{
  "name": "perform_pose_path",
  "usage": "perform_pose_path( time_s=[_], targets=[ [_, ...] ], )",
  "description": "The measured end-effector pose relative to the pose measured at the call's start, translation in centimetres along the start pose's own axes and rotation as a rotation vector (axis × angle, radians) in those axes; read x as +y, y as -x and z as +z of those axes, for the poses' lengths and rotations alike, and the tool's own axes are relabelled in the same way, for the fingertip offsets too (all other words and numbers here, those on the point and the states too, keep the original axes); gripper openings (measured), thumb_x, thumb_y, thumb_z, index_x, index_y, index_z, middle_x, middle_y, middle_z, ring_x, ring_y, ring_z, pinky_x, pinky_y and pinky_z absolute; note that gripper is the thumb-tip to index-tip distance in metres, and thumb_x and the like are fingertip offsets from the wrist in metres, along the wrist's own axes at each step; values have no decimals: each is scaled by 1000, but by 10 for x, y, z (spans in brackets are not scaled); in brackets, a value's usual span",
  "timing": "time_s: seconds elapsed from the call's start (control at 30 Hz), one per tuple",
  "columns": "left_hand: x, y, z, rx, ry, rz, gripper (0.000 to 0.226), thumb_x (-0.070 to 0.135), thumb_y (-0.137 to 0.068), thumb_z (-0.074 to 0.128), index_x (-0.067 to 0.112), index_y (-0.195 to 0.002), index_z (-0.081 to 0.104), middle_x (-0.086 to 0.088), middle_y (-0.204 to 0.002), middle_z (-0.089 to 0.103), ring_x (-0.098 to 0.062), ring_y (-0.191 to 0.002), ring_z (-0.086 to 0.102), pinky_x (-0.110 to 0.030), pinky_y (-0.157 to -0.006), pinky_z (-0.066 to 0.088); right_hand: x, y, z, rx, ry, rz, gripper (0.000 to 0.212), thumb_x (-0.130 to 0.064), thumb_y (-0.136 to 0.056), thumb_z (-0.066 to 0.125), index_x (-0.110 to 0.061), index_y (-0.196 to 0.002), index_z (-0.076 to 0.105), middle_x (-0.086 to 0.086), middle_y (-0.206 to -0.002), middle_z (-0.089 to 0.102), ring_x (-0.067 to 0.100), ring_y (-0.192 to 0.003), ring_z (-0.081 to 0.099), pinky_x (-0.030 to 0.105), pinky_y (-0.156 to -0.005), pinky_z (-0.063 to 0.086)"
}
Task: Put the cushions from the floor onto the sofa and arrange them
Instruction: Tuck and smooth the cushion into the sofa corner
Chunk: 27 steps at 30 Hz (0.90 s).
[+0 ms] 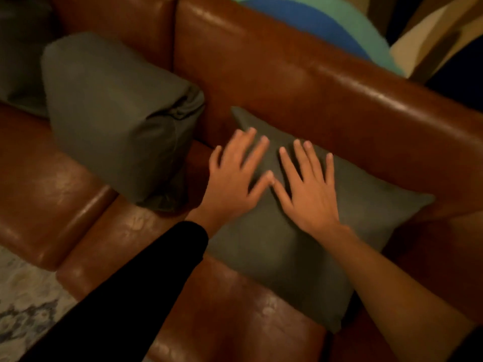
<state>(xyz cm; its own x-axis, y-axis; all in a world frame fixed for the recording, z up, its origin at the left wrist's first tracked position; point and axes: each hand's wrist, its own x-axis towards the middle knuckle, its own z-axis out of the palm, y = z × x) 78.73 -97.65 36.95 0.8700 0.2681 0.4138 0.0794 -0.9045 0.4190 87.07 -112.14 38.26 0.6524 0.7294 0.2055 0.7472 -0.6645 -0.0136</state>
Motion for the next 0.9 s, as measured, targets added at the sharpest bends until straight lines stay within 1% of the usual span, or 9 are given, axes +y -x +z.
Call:
perform_pose_path(
  time_s=[0.07,0.1,0.23,0.37,0.5,0.57,0.63,0.7,0.9],
  targets=[
    [1,5,15,-132,-66,393,61,53,-95,38,19,-145,36,-9,-152,33,-21,-143,23,-50,-113,17,10,10,5,-15,39,17,60,-46,-93,29,-15,-144,37,14,-150,36,29,-140,31,53,-112,13],
    [-4,8,23,-193,-64,478,63,56,-95,37,20,-146,33,-8,-154,29,-20,-144,19,-49,-115,14,13,12,8,-18,52,18,60,-45,-93,29,-16,-145,35,12,-150,36,28,-140,32,53,-111,13],
    [-35,9,47,-304,-133,460,71,67,-92,29,24,-148,23,-3,-155,22,-17,-145,16,-42,-118,10,26,17,25,-37,98,55,55,-45,-95,31,-21,-146,34,5,-151,36,28,-139,34,54,-112,16],
    [-36,-2,59,-428,-137,420,74,69,-92,25,23,-148,23,-3,-155,24,-18,-145,18,-45,-117,15,49,28,33,-59,129,179,54,-48,-96,29,-27,-145,34,5,-152,35,29,-141,31,53,-113,14],
    [-35,-18,36,-372,-112,538,78,70,-89,32,16,-144,39,-10,-150,38,-25,-140,31,-53,-113,18,44,26,22,-61,84,385,59,-53,-95,21,-26,-146,34,8,-151,35,31,-141,29,50,-113,5],
    [-23,-30,22,-338,-92,604,95,78,-80,38,5,-142,42,-15,-144,44,-29,-138,32,-55,-114,16,34,24,11,28,-2,534,60,-49,-95,22,-19,-145,36,10,-151,35,31,-142,27,47,-112,3],
    [0,-42,18,-374,-95,661,117,87,-69,37,-2,-144,32,-19,-150,34,-31,-143,20,-54,-116,9,21,29,4,94,-9,515,59,-44,-95,29,-13,-143,39,11,-149,38,30,-140,31,48,-112,9],
    [19,-46,28,-466,-114,723,130,93,-61,33,-4,-147,22,-20,-155,20,-31,-146,9,-53,-117,4,11,39,7,48,22,433,60,-44,-94,31,-9,-143,38,9,-148,40,26,-139,32,49,-112,13],
    [10,-39,58,-566,-173,764,129,95,-57,39,5,-149,25,-16,-156,14,-27,-146,8,-52,-116,5,43,78,29,-23,37,398,60,-60,-93,30,-27,-143,39,4,-151,37,26,-141,30,47,-115,15]
  ],
)
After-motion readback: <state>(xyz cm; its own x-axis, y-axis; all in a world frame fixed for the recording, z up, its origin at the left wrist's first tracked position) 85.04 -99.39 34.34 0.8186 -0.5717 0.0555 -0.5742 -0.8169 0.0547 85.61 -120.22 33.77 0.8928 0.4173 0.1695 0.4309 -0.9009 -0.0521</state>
